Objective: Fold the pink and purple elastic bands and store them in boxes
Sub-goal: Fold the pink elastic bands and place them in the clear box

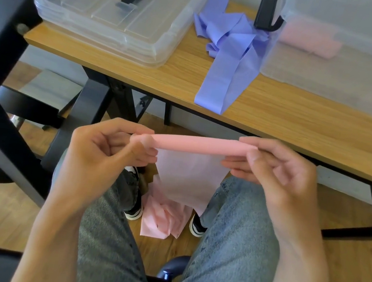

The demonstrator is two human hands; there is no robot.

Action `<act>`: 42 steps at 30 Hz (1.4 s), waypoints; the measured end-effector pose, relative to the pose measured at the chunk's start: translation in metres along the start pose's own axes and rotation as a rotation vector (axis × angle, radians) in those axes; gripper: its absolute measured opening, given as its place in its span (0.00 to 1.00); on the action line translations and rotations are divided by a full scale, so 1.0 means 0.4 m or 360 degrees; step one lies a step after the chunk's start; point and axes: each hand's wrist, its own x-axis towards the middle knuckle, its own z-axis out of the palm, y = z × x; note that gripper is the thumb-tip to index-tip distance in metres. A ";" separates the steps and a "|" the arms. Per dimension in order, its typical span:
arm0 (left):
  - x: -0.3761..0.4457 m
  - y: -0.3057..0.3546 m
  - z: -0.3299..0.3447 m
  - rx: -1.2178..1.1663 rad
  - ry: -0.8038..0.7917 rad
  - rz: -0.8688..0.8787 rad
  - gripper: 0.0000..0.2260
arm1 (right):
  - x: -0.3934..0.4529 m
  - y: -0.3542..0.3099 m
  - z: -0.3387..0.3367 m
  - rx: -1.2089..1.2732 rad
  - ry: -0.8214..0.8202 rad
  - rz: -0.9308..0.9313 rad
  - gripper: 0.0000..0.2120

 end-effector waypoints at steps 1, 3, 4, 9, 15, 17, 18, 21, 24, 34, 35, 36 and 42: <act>0.000 0.002 0.000 -0.0008 0.0024 -0.0002 0.10 | 0.000 -0.003 0.001 0.0000 0.0012 -0.0002 0.08; 0.000 0.002 -0.002 -0.0001 0.0025 0.0017 0.09 | 0.001 -0.001 0.002 -0.0036 0.0051 -0.0022 0.08; 0.000 0.001 -0.004 -0.0003 0.0009 0.0026 0.09 | 0.001 0.002 0.002 -0.0050 0.0058 -0.0031 0.09; 0.004 -0.002 -0.016 0.0133 -0.0049 0.0024 0.22 | 0.002 0.014 -0.012 -0.0204 0.0040 0.0025 0.17; 0.002 -0.016 -0.019 0.0426 -0.0118 -0.0017 0.15 | -0.001 0.029 -0.014 -0.0546 -0.0007 -0.0017 0.11; 0.002 -0.018 -0.014 0.0386 -0.0115 -0.0072 0.12 | 0.000 0.031 -0.013 -0.0536 -0.0037 -0.0021 0.09; 0.002 -0.018 -0.011 0.0330 -0.0124 -0.0105 0.11 | 0.000 0.031 -0.012 -0.0495 -0.0038 -0.0020 0.08; 0.000 -0.014 -0.002 0.0238 -0.0130 -0.0102 0.11 | 0.002 0.029 -0.006 -0.0255 0.0016 -0.0003 0.08; 0.001 -0.007 0.001 0.0076 -0.0083 -0.0052 0.12 | 0.002 0.011 -0.002 -0.0021 0.0039 0.0019 0.08; 0.003 -0.008 -0.018 0.0150 -0.0042 -0.0038 0.19 | 0.005 0.027 -0.011 -0.0197 0.0028 -0.0002 0.18; 0.003 -0.007 -0.020 0.0212 -0.0063 -0.0018 0.21 | 0.005 0.030 -0.012 -0.0252 0.0042 -0.0008 0.18; 0.002 -0.007 -0.020 0.0272 -0.0093 0.0008 0.21 | 0.005 0.033 -0.013 -0.0314 0.0058 -0.0021 0.17; 0.001 -0.018 -0.012 0.0286 -0.0112 -0.0097 0.12 | 0.002 0.041 -0.015 -0.0484 0.0099 -0.0082 0.10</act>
